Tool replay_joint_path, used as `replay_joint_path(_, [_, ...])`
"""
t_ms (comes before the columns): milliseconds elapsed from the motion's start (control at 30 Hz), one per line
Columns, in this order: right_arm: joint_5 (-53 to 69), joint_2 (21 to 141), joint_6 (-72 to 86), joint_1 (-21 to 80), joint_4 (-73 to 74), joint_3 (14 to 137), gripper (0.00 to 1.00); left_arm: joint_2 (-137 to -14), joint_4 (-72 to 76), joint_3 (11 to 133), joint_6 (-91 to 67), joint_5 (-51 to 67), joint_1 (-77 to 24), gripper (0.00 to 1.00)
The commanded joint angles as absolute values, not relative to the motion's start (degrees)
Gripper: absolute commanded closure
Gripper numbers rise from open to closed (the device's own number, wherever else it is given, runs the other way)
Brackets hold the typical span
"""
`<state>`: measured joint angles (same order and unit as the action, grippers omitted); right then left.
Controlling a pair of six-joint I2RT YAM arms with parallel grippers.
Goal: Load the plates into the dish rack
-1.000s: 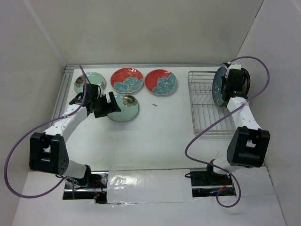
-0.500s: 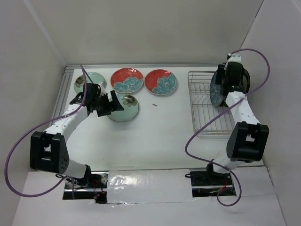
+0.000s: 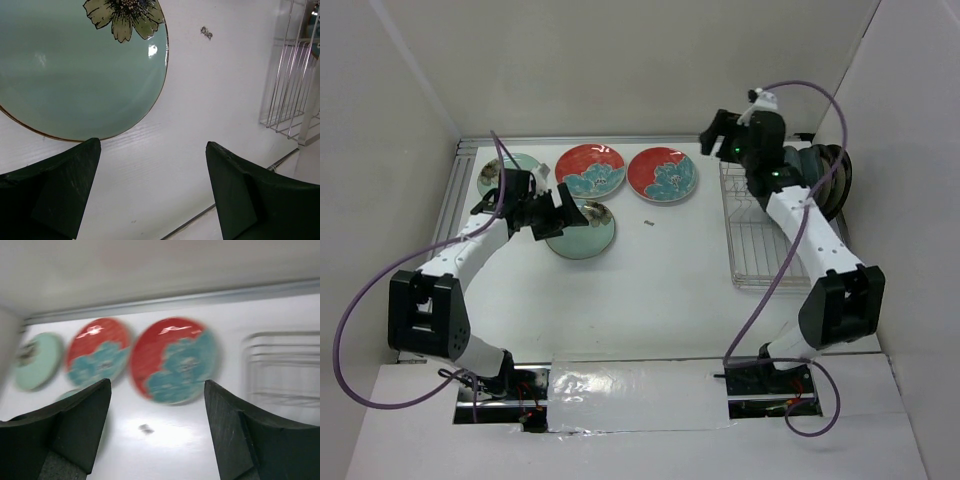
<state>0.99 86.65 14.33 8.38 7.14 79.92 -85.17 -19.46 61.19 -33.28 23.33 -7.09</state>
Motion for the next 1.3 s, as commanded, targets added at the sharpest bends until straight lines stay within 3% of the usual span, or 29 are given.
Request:
replay_joint_path(0, [4.2, 88.1, 32.2, 16.0, 2.7, 78.1, 0.18, -82.6, -20.0, 61.3, -32.9, 24.7, -7.4, 0.01])
replay_joint_path(300, [-16.9, 97.0, 64.0, 31.2, -0.5, 76.9, 0.14, -73.4, -23.5, 55.3, -31.2, 22.9, -6.3, 0.01])
replay_joint_path(600, [-25.9, 106.3, 89.5, 32.6, -0.8, 73.1, 0.13, -66.9, -21.7, 47.2, -29.4, 26.2, -2.3, 0.01])
replay_joint_path(1000, [-31.0, 115.1, 101.5, 33.1, 0.2, 73.4, 0.15, -66.9, -21.2, 47.2, -30.0, 27.2, -0.7, 0.01])
replay_joint_path(1267, [-32.8, 120.8, 104.6, 32.0, -5.4, 73.4, 0.22, -67.4, -21.2, 47.2, -29.4, 27.9, -0.2, 0.01])
